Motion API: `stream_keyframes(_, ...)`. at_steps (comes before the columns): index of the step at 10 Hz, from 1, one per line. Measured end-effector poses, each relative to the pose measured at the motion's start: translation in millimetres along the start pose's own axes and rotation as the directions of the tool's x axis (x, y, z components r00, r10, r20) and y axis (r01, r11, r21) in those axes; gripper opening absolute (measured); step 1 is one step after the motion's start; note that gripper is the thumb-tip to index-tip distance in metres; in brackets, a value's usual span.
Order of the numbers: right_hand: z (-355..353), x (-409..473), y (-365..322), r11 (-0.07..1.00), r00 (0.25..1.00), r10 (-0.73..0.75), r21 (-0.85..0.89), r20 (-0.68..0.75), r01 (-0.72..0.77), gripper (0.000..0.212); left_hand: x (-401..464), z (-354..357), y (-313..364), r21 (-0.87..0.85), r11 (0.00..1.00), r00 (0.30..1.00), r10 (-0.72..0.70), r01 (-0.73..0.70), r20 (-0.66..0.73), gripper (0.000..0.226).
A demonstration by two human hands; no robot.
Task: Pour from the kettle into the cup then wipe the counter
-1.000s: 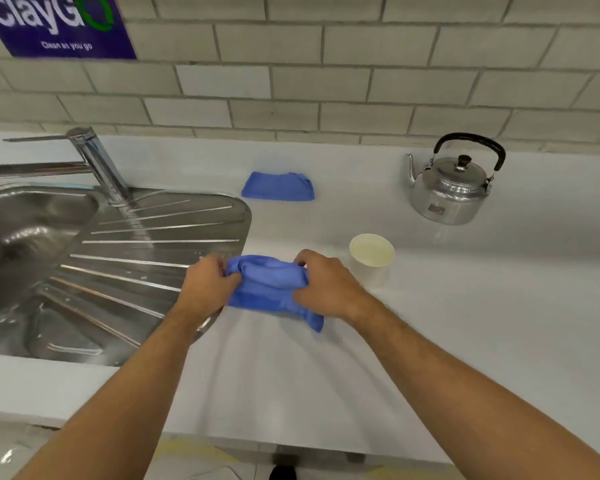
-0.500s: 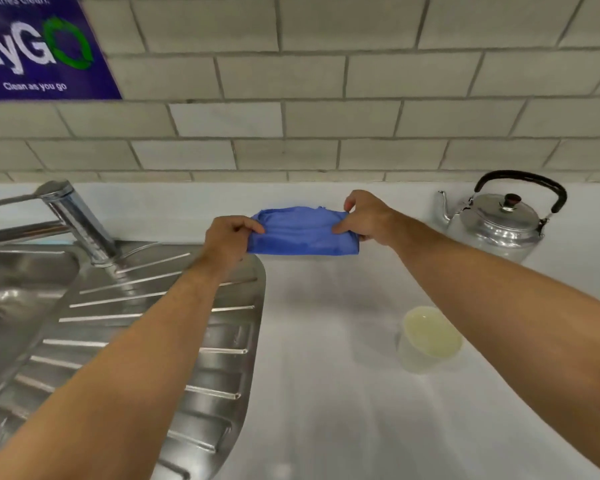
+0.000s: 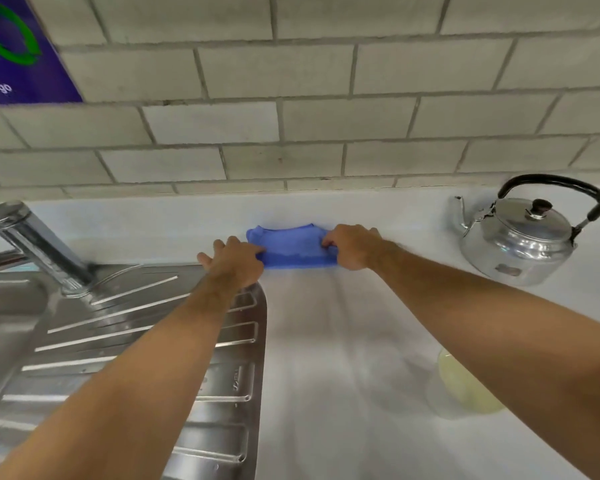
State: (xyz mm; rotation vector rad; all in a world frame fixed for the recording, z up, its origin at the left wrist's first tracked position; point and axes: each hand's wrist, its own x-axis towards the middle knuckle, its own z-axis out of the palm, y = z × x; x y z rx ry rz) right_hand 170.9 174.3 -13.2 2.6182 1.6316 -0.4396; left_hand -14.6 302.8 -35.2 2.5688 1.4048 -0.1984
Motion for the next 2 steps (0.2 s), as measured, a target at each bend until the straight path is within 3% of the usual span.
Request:
stream_keyframes(1, -14.4, -12.3, 2.4, 1.0, 0.998, -0.028, 0.003, 0.053, 0.028, 0.05, -10.5, -10.0, 1.2, -0.059, 0.996, 0.998, -0.069, 0.069, 0.006, 0.053)
stream_keyframes(2, -31.5, -30.1, 9.3, 0.989, 0.998, -0.049, 0.14, 0.038, 0.043, 0.042, -24.0, -12.6, 8.4, -0.202, 0.979, 0.995, 0.019, -0.039, -0.097, 0.048)
